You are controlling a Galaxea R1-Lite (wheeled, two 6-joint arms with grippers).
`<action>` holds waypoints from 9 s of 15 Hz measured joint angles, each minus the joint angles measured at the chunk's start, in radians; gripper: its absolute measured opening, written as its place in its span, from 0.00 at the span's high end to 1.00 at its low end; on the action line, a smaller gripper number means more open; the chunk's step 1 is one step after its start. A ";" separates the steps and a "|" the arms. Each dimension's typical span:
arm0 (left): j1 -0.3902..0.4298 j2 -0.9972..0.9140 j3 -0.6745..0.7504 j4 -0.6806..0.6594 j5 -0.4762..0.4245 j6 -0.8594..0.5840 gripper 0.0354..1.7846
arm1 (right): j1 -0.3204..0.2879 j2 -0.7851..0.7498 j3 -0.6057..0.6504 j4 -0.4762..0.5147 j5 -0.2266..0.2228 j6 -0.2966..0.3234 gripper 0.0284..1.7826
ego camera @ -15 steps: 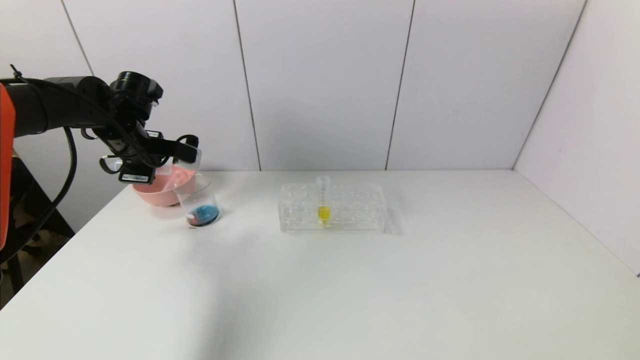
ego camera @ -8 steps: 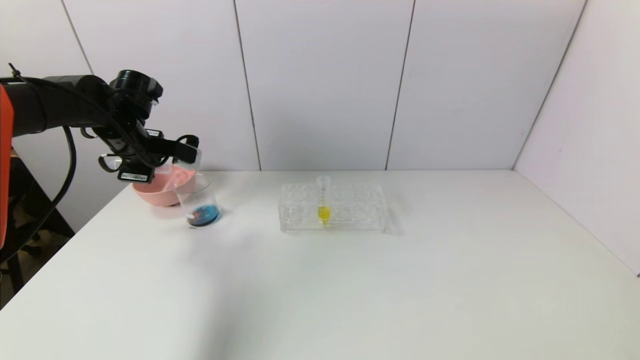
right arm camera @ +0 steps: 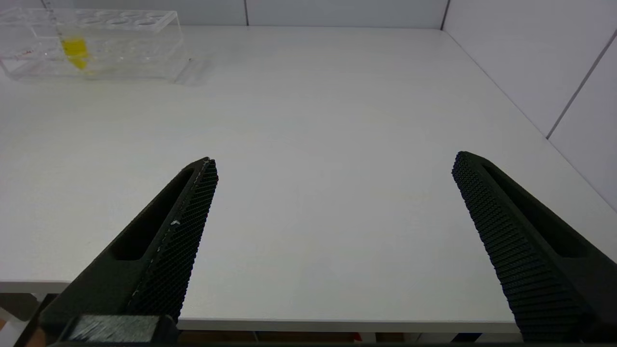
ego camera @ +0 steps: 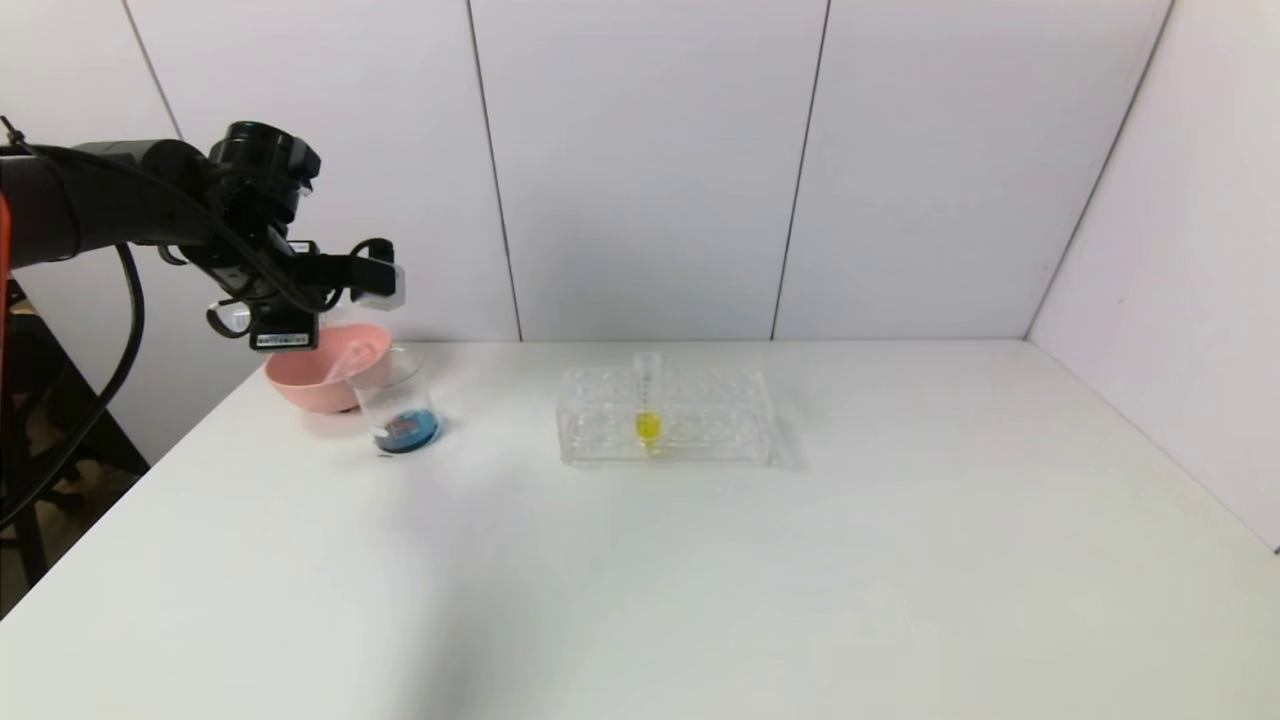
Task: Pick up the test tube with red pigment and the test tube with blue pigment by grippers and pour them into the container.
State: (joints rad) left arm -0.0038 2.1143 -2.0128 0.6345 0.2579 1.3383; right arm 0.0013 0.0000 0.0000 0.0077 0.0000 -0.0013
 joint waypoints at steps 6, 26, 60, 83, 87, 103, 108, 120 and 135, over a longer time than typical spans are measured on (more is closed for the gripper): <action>0.007 -0.046 0.000 -0.119 -0.063 -0.470 0.76 | 0.000 0.000 0.000 0.000 0.000 0.000 0.00; 0.073 -0.051 0.151 -0.560 -0.066 -1.309 0.76 | 0.000 0.000 0.000 0.000 0.000 0.000 0.00; 0.161 0.194 0.279 -0.845 -0.063 -1.226 0.21 | 0.000 0.000 0.000 0.000 0.000 0.000 0.00; -0.001 -0.933 0.780 -0.657 -0.304 -0.937 0.01 | 0.000 0.000 0.000 0.000 0.000 0.000 0.00; 0.040 -1.279 1.049 -0.542 -0.407 -0.907 0.01 | 0.000 0.000 0.000 0.000 0.000 0.000 0.00; 0.026 -1.966 1.679 -0.520 -0.350 -0.930 0.01 | 0.000 0.000 0.000 0.000 0.000 0.000 0.00; 0.015 -2.077 1.949 -0.675 -0.361 -1.070 0.01 | 0.000 0.000 0.000 0.000 0.000 0.000 0.00; 0.013 -2.115 2.013 -0.631 -0.255 -1.341 0.01 | 0.000 0.000 0.000 0.000 0.000 0.000 0.00; 0.013 -2.114 2.013 -0.631 -0.255 -1.343 0.01 | 0.000 0.000 0.000 0.000 0.000 0.002 0.00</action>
State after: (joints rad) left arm 0.0089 0.0000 0.0000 0.0032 0.0028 -0.0043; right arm 0.0009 0.0000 0.0000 0.0077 0.0000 0.0004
